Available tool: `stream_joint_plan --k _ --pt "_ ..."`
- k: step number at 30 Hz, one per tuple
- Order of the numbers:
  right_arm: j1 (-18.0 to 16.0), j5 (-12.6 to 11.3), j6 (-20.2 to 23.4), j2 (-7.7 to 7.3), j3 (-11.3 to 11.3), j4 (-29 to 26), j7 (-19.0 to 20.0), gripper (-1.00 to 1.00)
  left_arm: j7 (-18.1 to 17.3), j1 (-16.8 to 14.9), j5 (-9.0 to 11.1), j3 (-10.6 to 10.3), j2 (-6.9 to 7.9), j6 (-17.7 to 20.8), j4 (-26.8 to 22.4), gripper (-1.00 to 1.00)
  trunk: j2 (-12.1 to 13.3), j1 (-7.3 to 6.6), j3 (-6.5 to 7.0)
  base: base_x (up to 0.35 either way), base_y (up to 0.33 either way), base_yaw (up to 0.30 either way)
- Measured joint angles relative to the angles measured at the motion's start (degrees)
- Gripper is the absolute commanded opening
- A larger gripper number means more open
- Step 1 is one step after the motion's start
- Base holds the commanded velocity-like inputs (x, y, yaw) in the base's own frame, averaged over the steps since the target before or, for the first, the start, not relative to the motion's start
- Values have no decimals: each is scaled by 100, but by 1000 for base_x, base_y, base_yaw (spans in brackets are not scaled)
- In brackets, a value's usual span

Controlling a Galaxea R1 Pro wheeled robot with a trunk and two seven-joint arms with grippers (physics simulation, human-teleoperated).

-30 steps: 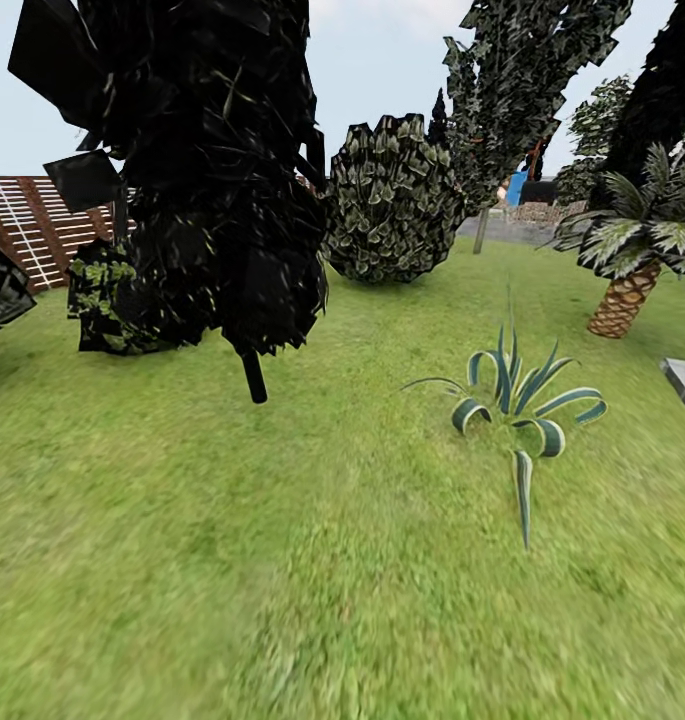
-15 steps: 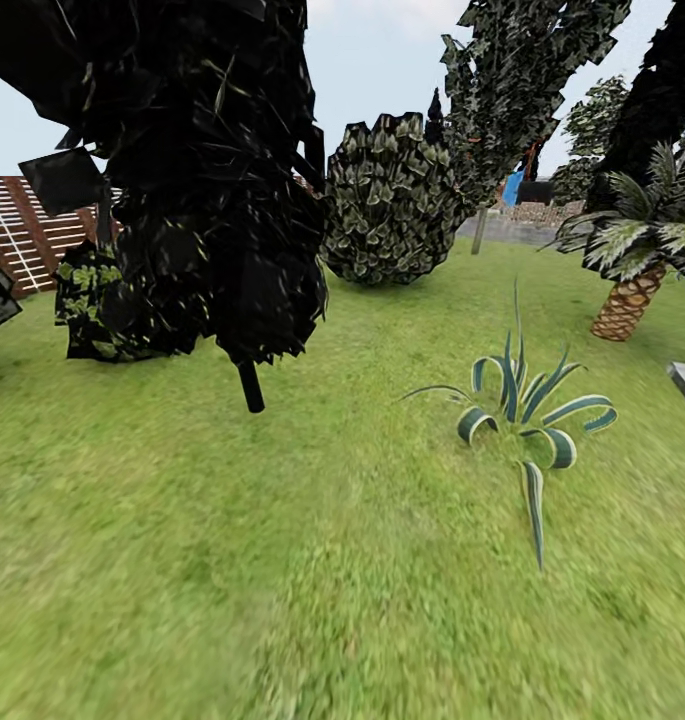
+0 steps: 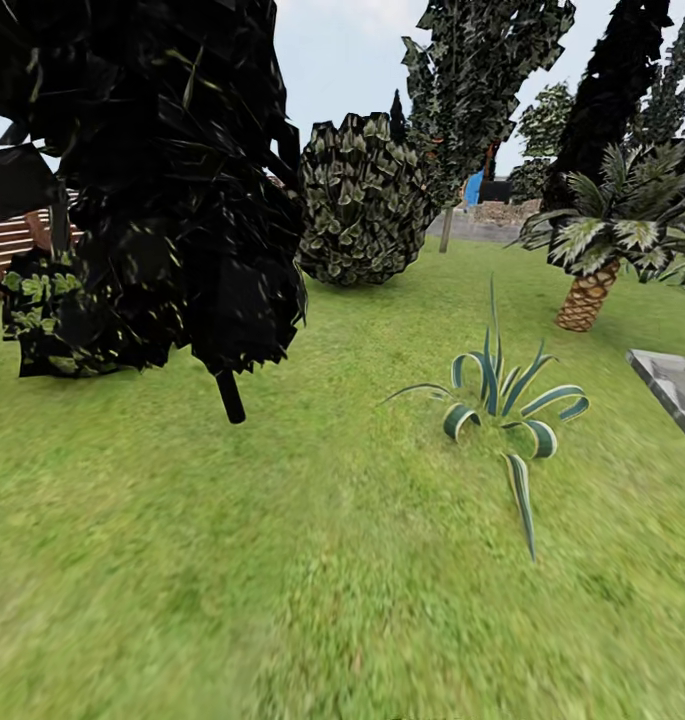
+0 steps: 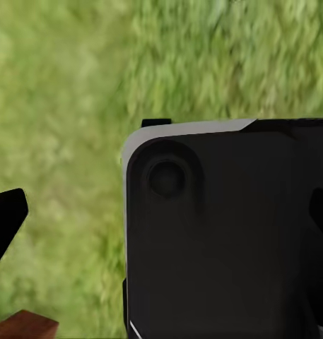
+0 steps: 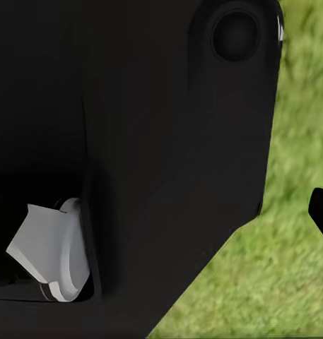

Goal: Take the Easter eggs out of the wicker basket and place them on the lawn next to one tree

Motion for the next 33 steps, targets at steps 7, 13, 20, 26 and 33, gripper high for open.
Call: stream_joint_plan --k 7,13,20,26,33 --pt "0 0 0 0 -13 3 3 100 3 0 0 0 0 0 0 100 0 0 0 15 285 -272" --pt "0 0 0 0 -14 5 3 100 2 0 0 0 0 -1 0 100 0 -2 0 203 215 -274" --pt "0 0 -1 0 -3 6 1 100 5 0 0 0 0 -6 0 100 -1 -3 0 312 41 -140" --pt "0 0 -1 0 3 3 4 100 5 0 0 0 0 -7 0 100 0 -3 0 322 33 -16" --pt "0 0 1 7 14 -8 5 100 4 1 0 0 0 -4 -1 100 0 -2 0 263 168 -2"
